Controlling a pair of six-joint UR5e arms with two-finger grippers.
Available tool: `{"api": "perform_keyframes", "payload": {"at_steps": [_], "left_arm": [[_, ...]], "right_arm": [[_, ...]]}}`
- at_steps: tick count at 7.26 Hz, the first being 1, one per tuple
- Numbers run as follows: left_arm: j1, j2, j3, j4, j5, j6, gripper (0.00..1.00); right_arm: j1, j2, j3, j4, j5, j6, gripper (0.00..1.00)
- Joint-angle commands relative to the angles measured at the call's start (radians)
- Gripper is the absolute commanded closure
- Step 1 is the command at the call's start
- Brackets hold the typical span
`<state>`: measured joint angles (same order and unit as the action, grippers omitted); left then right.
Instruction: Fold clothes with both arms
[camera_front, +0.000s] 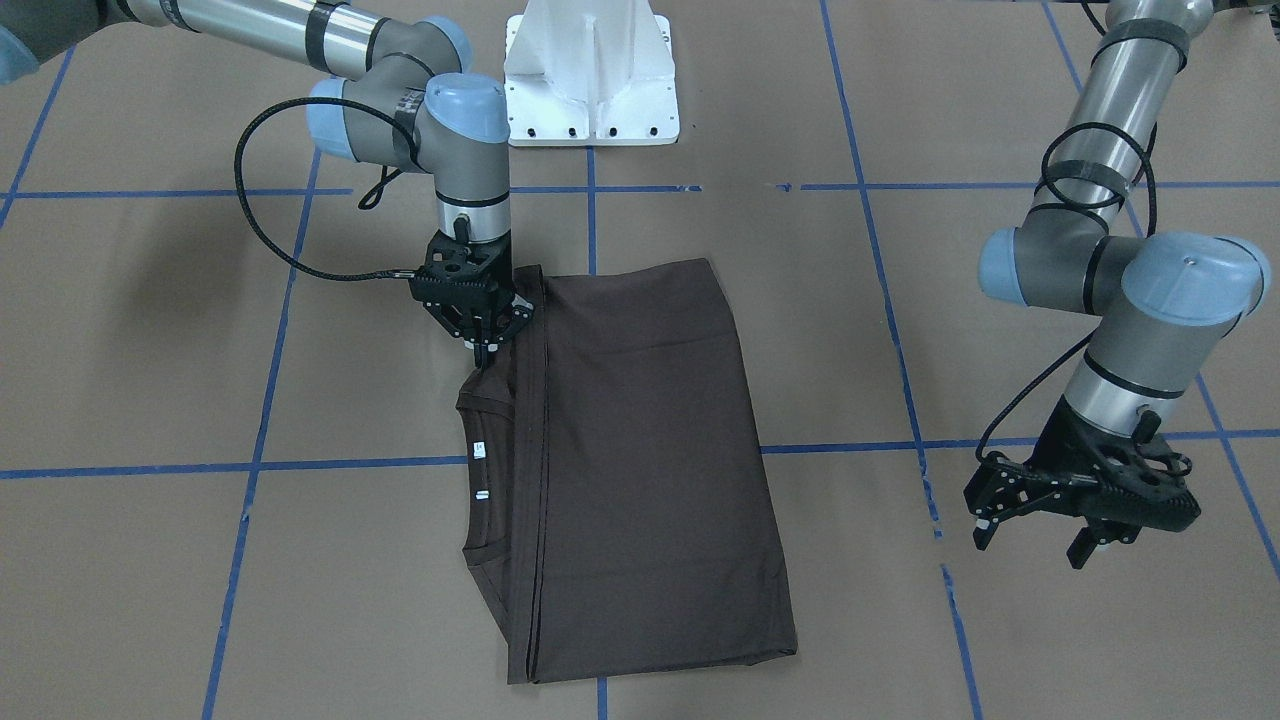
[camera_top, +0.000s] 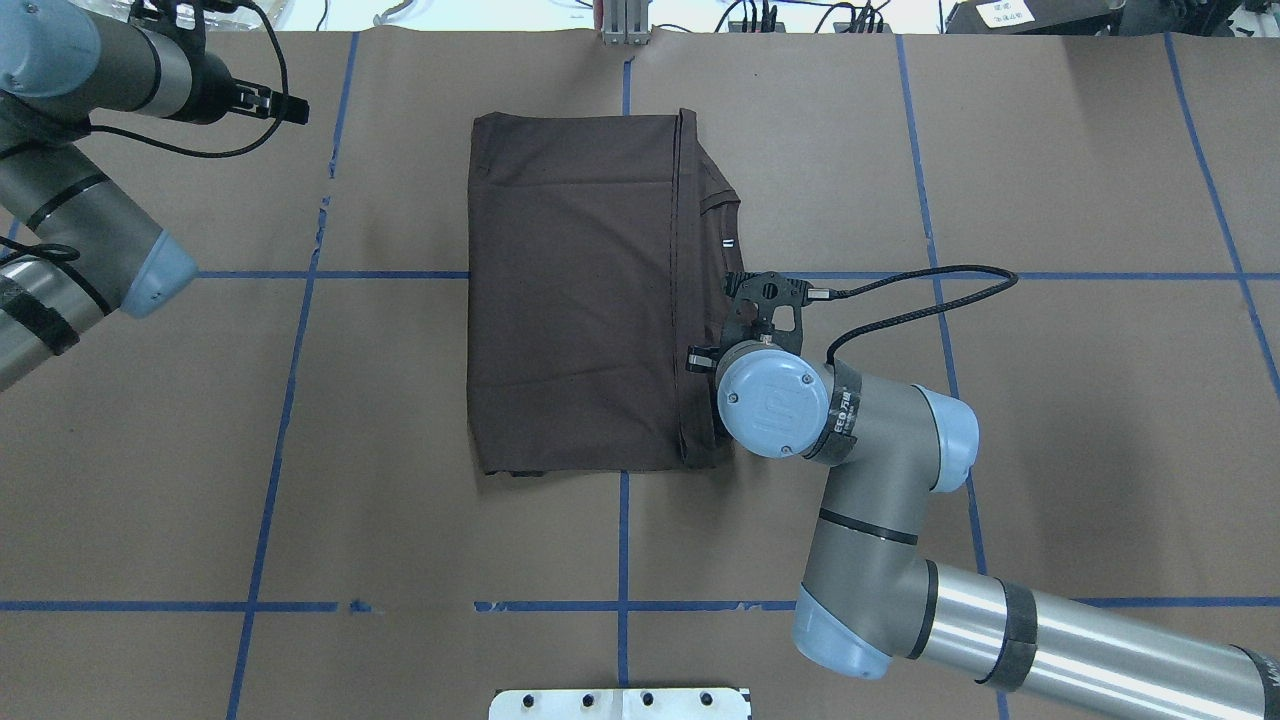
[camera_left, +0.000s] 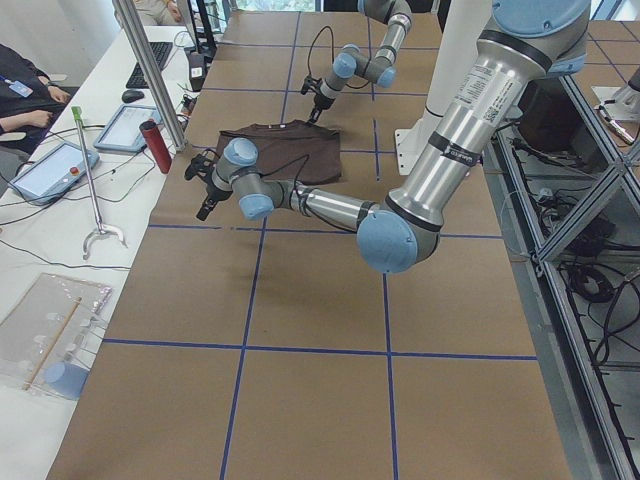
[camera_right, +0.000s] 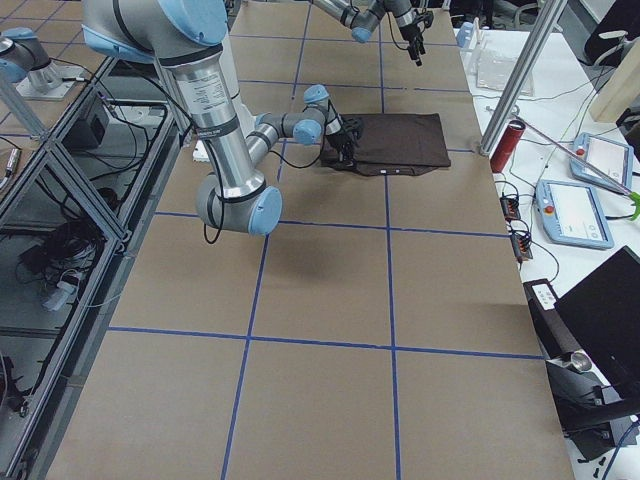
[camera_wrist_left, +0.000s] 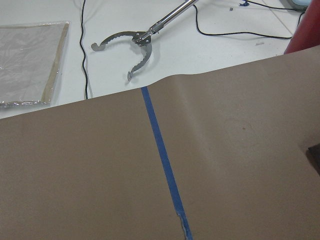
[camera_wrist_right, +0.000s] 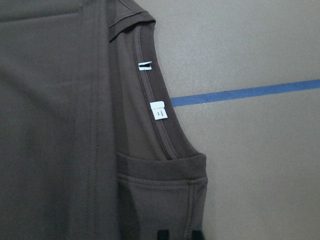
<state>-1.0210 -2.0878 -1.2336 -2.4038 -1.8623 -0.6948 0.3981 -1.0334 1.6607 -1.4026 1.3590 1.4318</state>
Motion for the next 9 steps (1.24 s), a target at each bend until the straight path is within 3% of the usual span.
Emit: {"api": "perform_keyframes", "payload": {"at_steps": [1, 3, 5, 9], "left_arm": [[0.001, 0.0, 0.0, 0.0, 0.0, 0.0, 0.0], [0.001, 0.0, -0.001, 0.0, 0.0, -0.002, 0.0], [0.009, 0.0, -0.004, 0.0, 0.0, -0.018, 0.0], [0.015, 0.0, -0.009, 0.002, 0.0, -0.02, 0.0]], "right_arm": [[-0.008, -0.004, 0.078, -0.018, 0.0, -0.142, 0.0], [-0.073, 0.003, 0.093, -0.03, -0.042, -0.232, 0.0], [-0.18, 0.007, 0.091, -0.05, -0.205, -0.408, 0.01], [-0.214, -0.005, 0.083, -0.111, -0.281, -0.528, 0.06]]}}
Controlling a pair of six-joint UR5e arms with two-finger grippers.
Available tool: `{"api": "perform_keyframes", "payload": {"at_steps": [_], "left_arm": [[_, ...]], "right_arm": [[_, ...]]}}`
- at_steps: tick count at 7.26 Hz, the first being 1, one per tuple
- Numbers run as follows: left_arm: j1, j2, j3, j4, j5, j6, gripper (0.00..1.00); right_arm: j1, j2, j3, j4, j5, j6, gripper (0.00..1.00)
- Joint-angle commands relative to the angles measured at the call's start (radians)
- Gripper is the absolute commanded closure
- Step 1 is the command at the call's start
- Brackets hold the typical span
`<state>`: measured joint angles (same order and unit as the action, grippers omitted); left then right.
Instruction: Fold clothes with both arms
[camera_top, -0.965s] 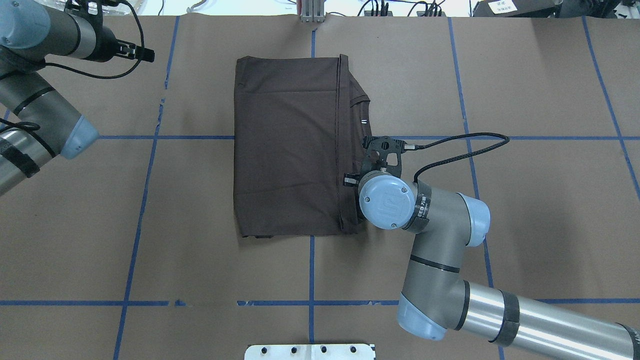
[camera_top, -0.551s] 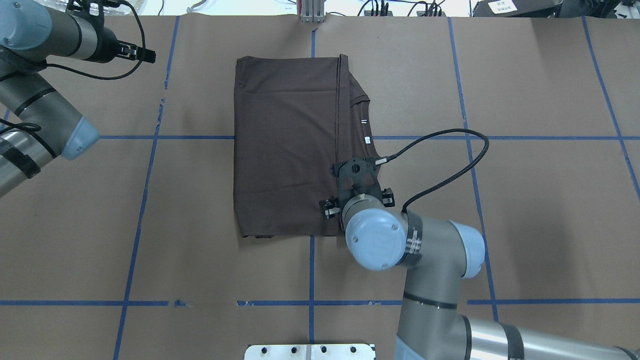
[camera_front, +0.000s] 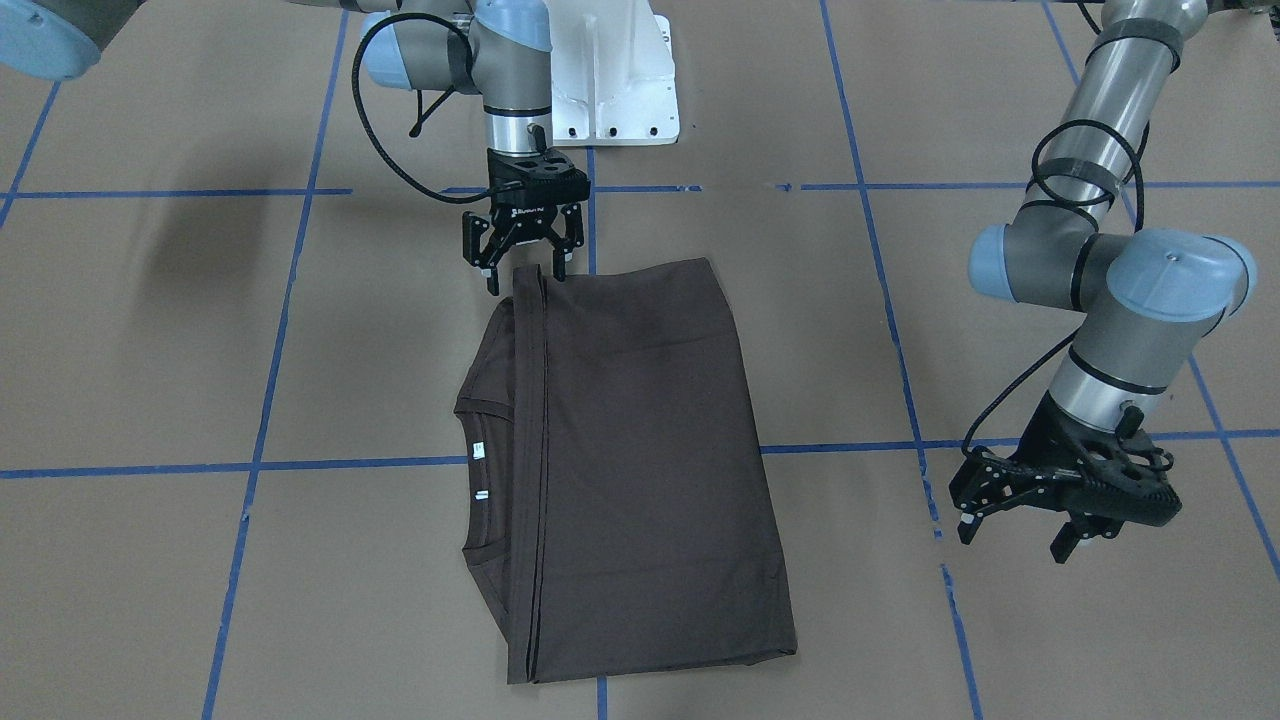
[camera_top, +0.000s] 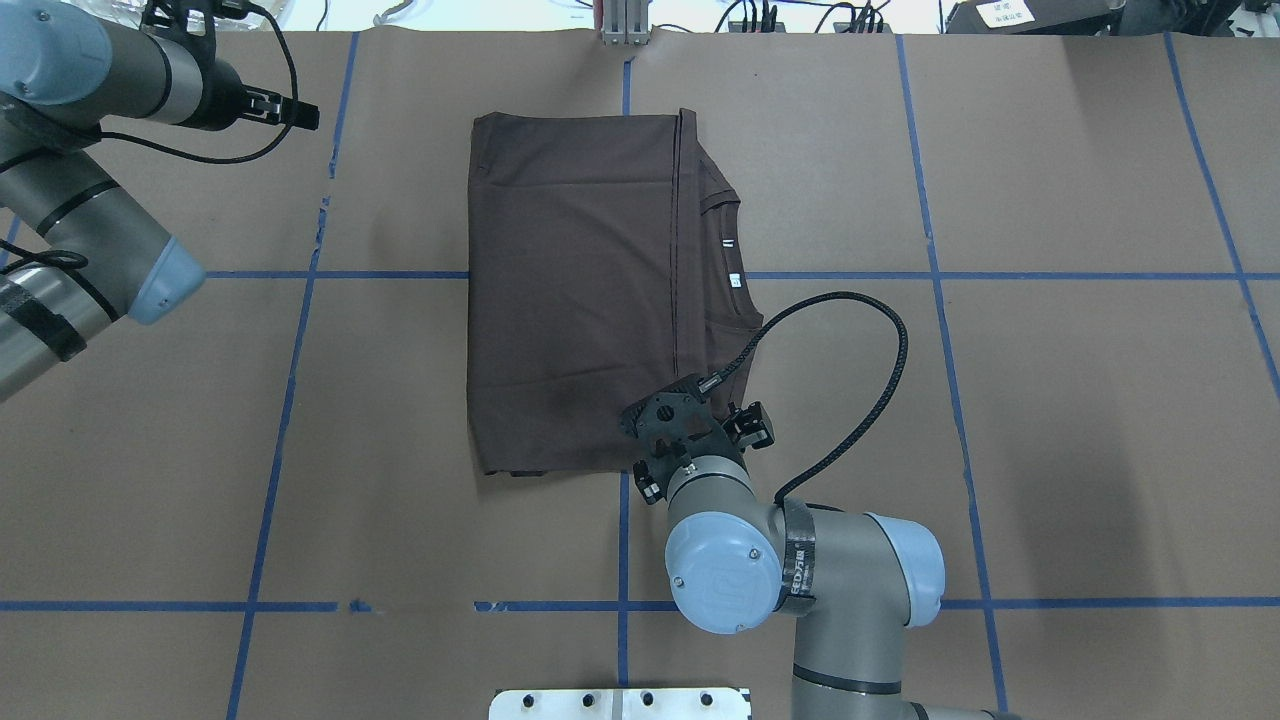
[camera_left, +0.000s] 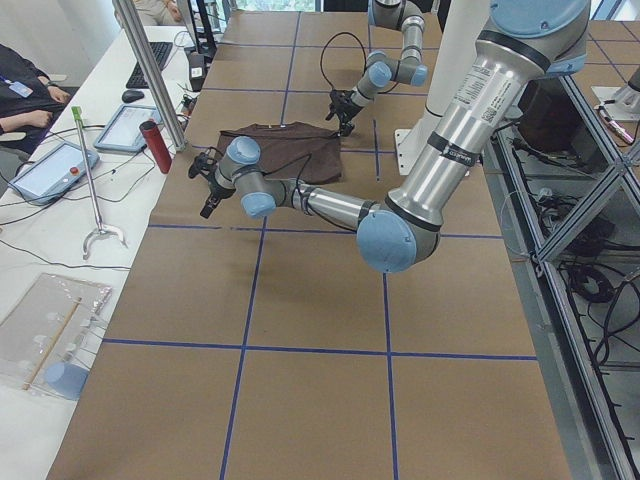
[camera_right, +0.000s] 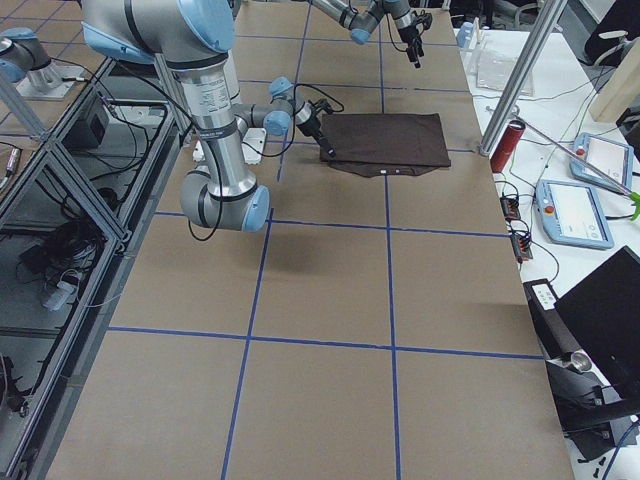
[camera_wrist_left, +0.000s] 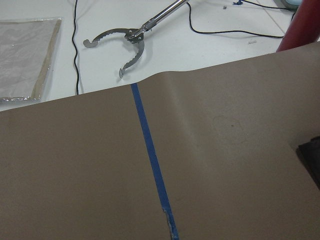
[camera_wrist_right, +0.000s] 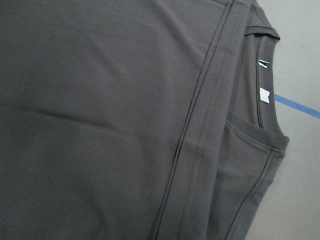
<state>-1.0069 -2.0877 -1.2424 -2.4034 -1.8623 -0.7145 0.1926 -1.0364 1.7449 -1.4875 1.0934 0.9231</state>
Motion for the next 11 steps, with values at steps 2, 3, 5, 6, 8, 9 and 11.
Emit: {"api": "perform_keyframes", "payload": {"at_steps": [2, 3, 5, 6, 8, 9, 11], "left_arm": [[0.001, 0.0, -0.002, 0.001, 0.0, 0.0, 0.0], [0.001, 0.0, -0.002, 0.0, 0.0, 0.0, 0.0], [0.001, 0.0, -0.002, 0.0, 0.0, 0.0, 0.0], [0.001, 0.0, -0.002, 0.0, 0.0, 0.0, 0.0], [0.001, 0.0, -0.002, 0.0, 0.0, 0.0, 0.0], [0.001, 0.0, -0.003, 0.0, -0.002, 0.0, 0.0], [0.001, 0.0, -0.002, 0.0, 0.0, 0.0, 0.0]], "right_arm": [[-0.018, -0.005, -0.002, -0.028, -0.017, -0.02, 0.07], [-0.021, -0.005, -0.001, -0.028, -0.017, -0.02, 0.12], [-0.025, 0.007, 0.005, -0.028, -0.018, -0.018, 0.47], [-0.025, 0.01, 0.008, -0.028, -0.017, -0.018, 0.67], [-0.028, 0.004, 0.008, -0.028, -0.018, -0.018, 0.81], [-0.031, 0.007, 0.008, -0.027, -0.018, -0.017, 0.83], [-0.033, 0.01, 0.011, -0.027, -0.017, -0.007, 1.0]]}}
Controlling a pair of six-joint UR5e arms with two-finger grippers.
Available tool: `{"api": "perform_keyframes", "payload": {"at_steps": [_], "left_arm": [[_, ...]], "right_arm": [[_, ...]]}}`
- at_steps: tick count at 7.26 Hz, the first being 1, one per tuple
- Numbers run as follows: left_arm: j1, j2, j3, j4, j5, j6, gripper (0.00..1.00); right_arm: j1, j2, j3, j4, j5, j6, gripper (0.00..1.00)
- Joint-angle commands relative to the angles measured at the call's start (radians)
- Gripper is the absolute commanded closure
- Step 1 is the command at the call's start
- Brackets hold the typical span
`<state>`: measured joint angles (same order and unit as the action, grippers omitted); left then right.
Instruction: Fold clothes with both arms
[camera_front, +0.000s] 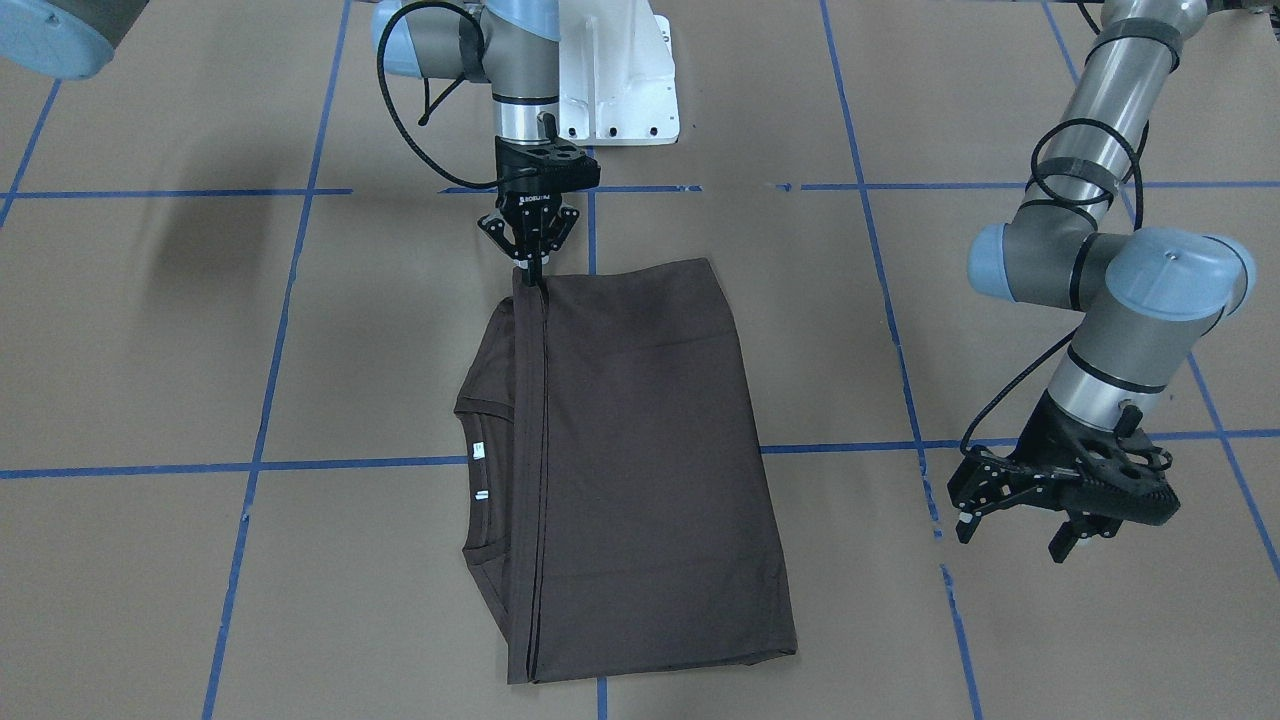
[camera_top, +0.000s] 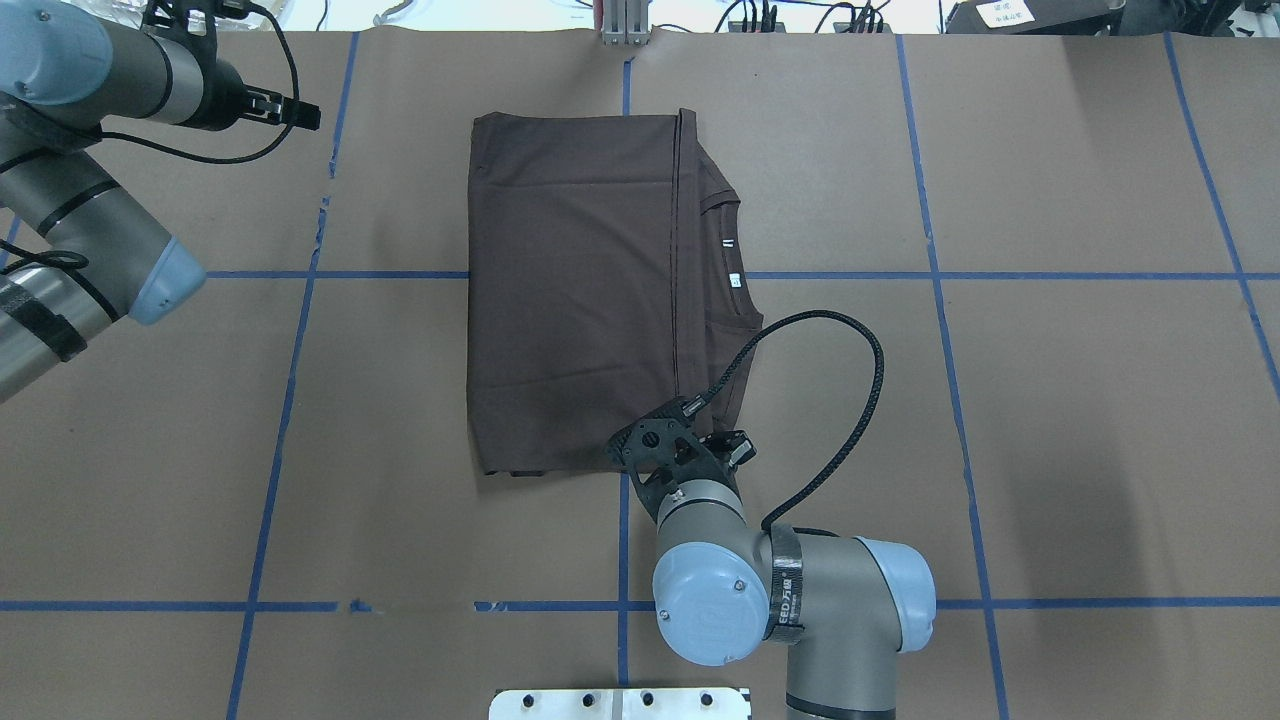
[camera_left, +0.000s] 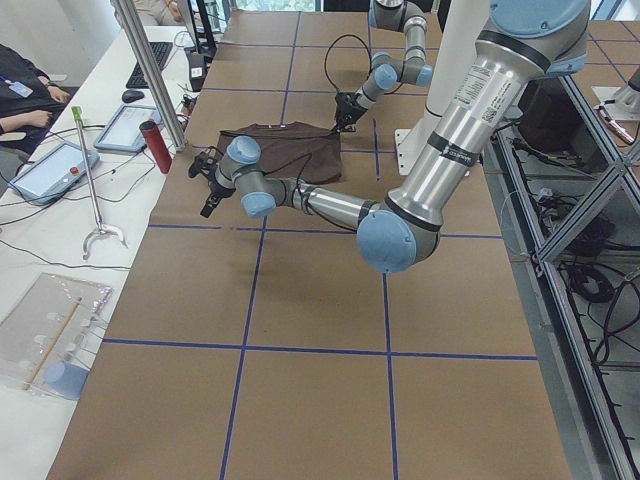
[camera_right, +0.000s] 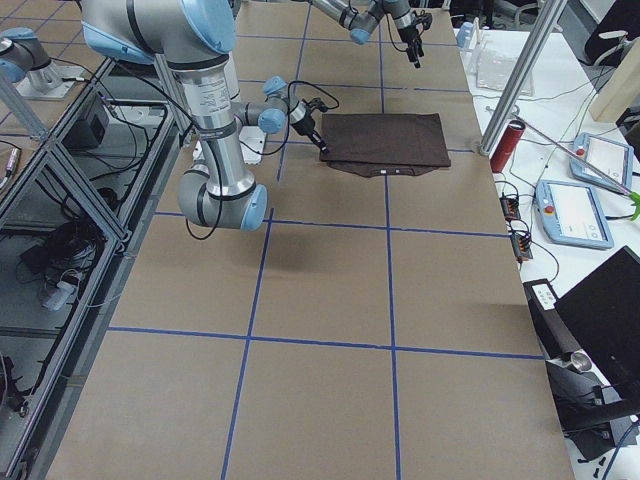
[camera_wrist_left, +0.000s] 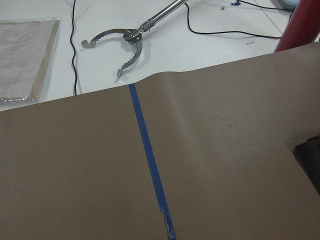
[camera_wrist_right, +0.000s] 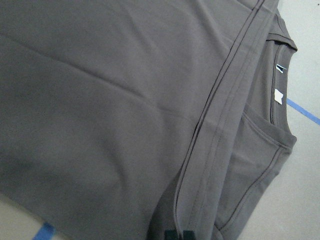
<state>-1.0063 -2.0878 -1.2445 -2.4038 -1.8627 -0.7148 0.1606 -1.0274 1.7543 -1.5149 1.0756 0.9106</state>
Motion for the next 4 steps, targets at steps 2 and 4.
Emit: {"api": "perform_keyframes", "payload": {"at_steps": [2, 4], "left_arm": [[0.0, 0.0, -0.001, 0.0, -0.001, 0.0, 0.0], [0.002, 0.0, -0.003, 0.0, -0.001, -0.034, 0.0]], "right_arm": [[0.014, -0.023, 0.06, 0.005, 0.003, 0.014, 1.0], [0.013, -0.117, 0.097, 0.01, 0.004, 0.225, 1.0]]}}
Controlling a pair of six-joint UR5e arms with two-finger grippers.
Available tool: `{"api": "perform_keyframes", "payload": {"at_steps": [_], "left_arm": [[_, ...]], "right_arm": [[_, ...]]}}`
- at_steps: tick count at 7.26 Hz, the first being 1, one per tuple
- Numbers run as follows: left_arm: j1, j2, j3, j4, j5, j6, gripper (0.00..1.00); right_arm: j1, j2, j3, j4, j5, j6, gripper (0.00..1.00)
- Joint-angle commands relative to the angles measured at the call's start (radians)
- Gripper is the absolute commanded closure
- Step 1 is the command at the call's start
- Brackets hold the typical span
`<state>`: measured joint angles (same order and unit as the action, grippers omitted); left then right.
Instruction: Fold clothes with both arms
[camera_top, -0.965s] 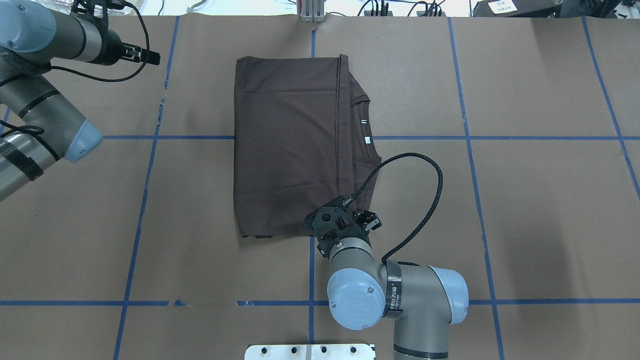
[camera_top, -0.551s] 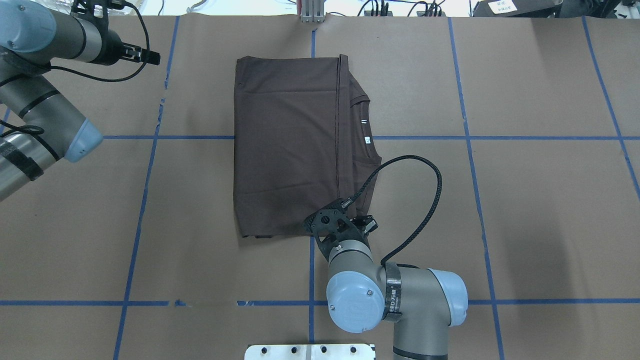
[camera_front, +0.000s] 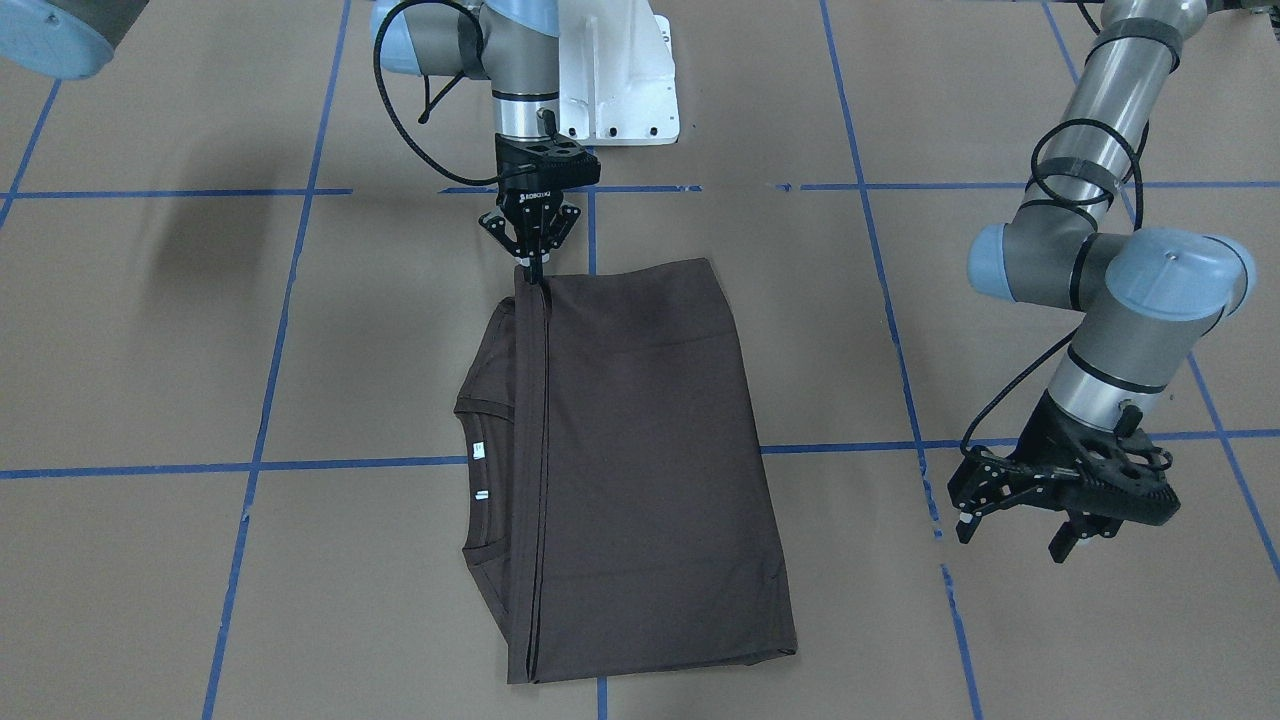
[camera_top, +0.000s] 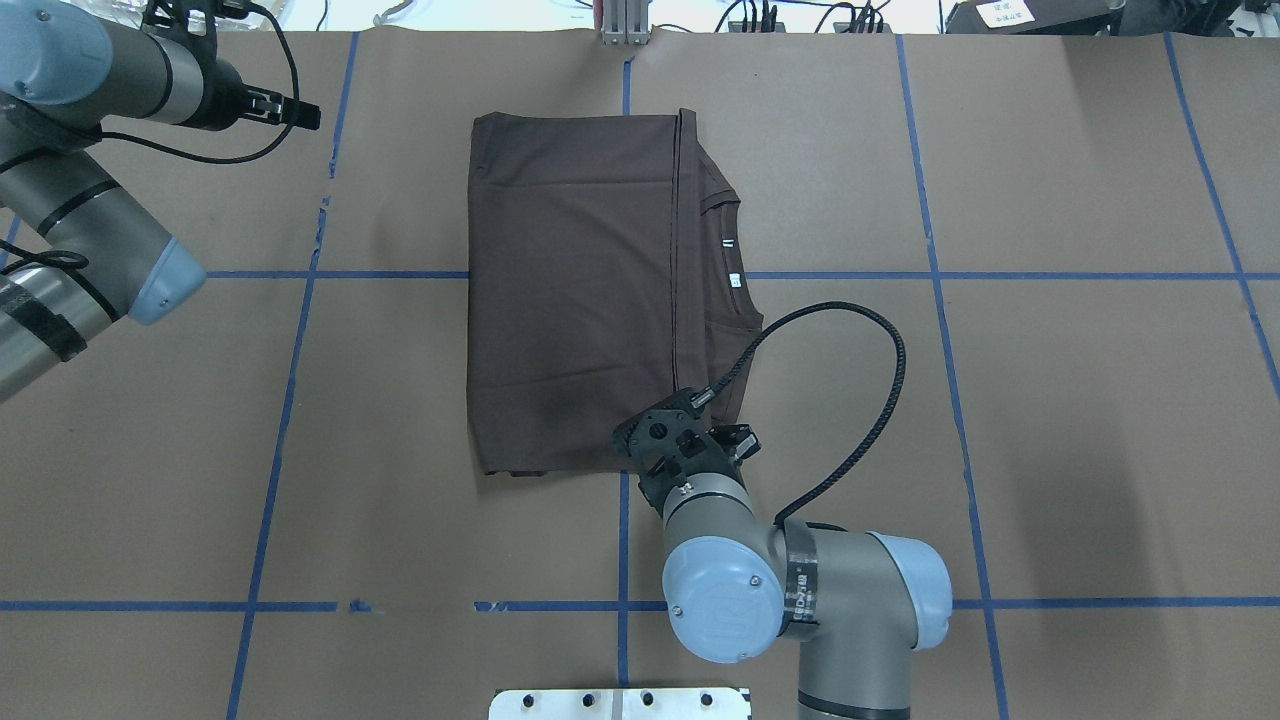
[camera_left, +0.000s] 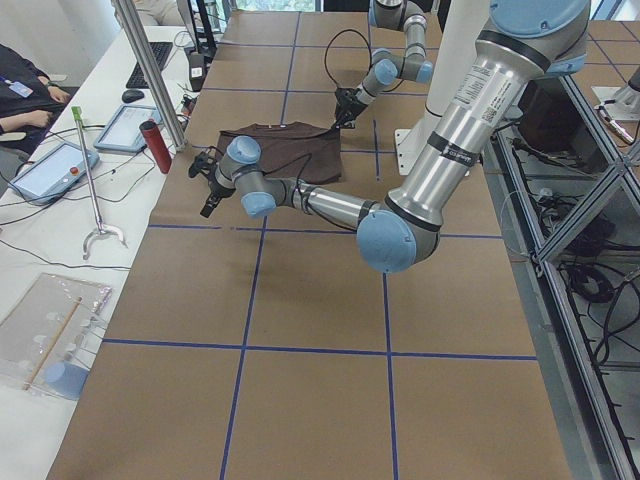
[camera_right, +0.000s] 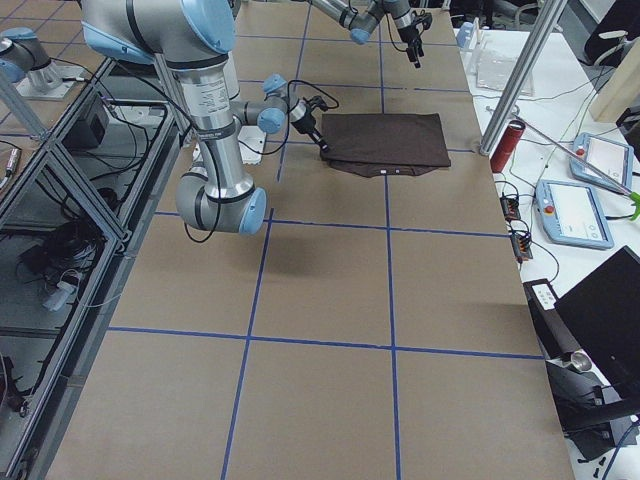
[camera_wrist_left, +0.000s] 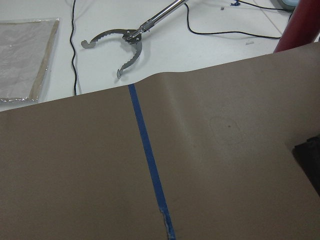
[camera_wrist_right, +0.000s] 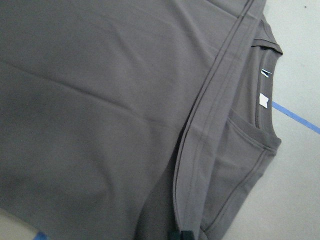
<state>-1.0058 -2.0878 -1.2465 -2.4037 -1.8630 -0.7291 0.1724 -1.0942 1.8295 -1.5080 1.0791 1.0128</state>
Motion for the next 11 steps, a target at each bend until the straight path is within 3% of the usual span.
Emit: {"api": "perform_keyframes", "payload": {"at_steps": [1, 2, 3, 4, 6, 8, 9, 10, 11], "left_arm": [[0.001, 0.002, -0.005, 0.0, 0.001, -0.021, 0.0], [0.004, 0.018, -0.017, 0.0, -0.001, -0.019, 0.0], [0.004, 0.02, -0.022, 0.0, 0.001, -0.021, 0.0], [0.004, 0.02, -0.024, 0.0, 0.001, -0.021, 0.0], [0.004, 0.02, -0.024, 0.0, -0.001, -0.021, 0.0], [0.009, 0.037, -0.074, 0.008, -0.011, -0.024, 0.0], [0.009, 0.038, -0.091, 0.012, -0.094, -0.105, 0.0], [0.015, 0.046, -0.166, 0.02, -0.122, -0.212, 0.0], [0.074, 0.113, -0.268, 0.021, -0.116, -0.287, 0.0]], "right_arm": [[0.001, -0.074, 0.025, 0.002, 0.001, 0.186, 1.0], [-0.001, -0.076, 0.025, 0.002, 0.001, 0.246, 0.83], [-0.011, -0.078, 0.021, 0.002, -0.001, 0.254, 0.06], [-0.014, -0.073, 0.025, 0.002, 0.004, 0.25, 0.0], [0.024, -0.066, 0.048, 0.006, 0.036, 0.215, 0.0], [0.137, -0.006, 0.048, 0.009, 0.205, 0.196, 0.0], [0.207, 0.017, 0.053, 0.032, 0.331, 0.207, 0.0], [0.261, -0.002, 0.053, 0.166, 0.434, 0.216, 0.0], [0.283, -0.025, 0.053, 0.252, 0.479, 0.324, 0.0]]}}
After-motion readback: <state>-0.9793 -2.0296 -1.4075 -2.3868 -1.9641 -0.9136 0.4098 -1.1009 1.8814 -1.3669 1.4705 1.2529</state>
